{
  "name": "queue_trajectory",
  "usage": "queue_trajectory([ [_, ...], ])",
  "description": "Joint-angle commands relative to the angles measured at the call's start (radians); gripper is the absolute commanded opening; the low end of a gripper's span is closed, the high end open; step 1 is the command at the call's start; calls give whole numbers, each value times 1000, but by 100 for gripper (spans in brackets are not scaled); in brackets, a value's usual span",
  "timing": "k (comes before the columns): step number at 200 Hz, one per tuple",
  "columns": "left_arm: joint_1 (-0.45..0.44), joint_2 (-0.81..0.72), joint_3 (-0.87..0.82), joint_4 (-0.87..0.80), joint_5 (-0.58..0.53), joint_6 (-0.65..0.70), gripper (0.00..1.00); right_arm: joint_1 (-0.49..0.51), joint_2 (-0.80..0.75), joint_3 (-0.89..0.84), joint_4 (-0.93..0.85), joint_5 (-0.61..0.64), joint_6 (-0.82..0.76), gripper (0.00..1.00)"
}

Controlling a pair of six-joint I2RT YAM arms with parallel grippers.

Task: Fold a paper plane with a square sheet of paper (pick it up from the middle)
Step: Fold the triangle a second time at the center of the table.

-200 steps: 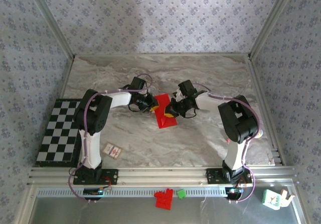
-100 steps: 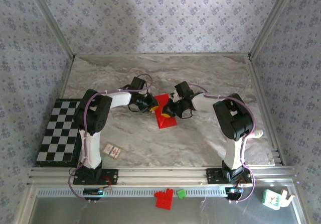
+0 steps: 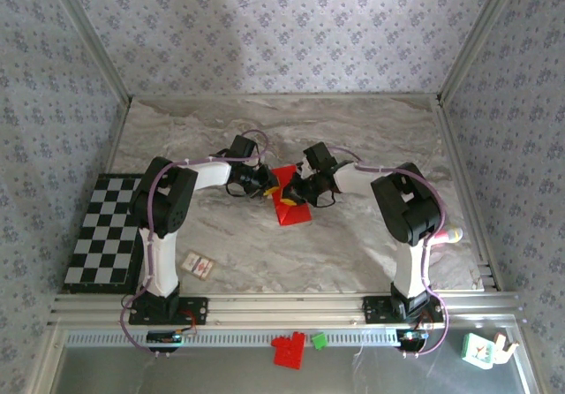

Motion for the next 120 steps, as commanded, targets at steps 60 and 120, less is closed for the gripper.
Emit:
queue_trajectory([
  [60, -5, 30, 2, -73, -20, 4, 16, 3, 21, 14, 10, 37, 39, 2],
  [120, -5, 30, 3, -74, -21, 1, 16, 5, 33, 13, 1, 38, 44, 2],
])
